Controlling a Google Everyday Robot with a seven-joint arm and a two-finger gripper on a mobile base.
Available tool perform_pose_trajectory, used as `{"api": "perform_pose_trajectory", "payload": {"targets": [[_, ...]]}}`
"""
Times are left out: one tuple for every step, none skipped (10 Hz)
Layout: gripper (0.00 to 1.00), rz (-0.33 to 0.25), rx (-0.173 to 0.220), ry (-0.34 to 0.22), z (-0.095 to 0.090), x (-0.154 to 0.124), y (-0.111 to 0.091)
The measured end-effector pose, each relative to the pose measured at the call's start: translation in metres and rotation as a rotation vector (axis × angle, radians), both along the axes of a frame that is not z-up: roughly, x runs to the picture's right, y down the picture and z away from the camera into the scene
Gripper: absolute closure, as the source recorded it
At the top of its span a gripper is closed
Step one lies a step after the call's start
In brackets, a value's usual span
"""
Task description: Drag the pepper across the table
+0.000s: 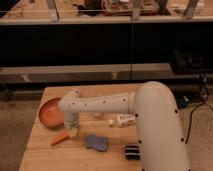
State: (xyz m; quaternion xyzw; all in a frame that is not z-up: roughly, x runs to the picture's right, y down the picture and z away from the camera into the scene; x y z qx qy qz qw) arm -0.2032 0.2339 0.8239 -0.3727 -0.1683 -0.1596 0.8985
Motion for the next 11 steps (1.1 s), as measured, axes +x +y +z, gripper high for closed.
{"api": "perform_pose_trajectory", "payload": {"targets": [[1.0, 0.003, 0.0, 0.001, 0.001, 0.003, -0.002], [1.0, 0.004, 0.0, 0.001, 0.001, 0.005, -0.002], [1.0, 0.006, 0.0, 0.002, 0.002, 0.008, -0.003], [1.0, 0.008, 0.0, 0.003, 0.003, 0.009, -0.004], [1.0, 0.011, -0.001, 0.004, 0.003, 0.01, -0.004], [1.0, 0.011, -0.001, 0.004, 0.002, 0.011, -0.004], [1.0, 0.013, -0.001, 0.004, 0.002, 0.013, -0.005], [1.0, 0.015, -0.001, 0.004, 0.002, 0.016, -0.005], [1.0, 0.018, -0.001, 0.004, 0.003, 0.018, -0.006], [1.0, 0.018, -0.002, 0.003, 0.003, 0.018, -0.006], [1.0, 0.02, -0.002, 0.003, 0.004, 0.019, -0.007]]}}
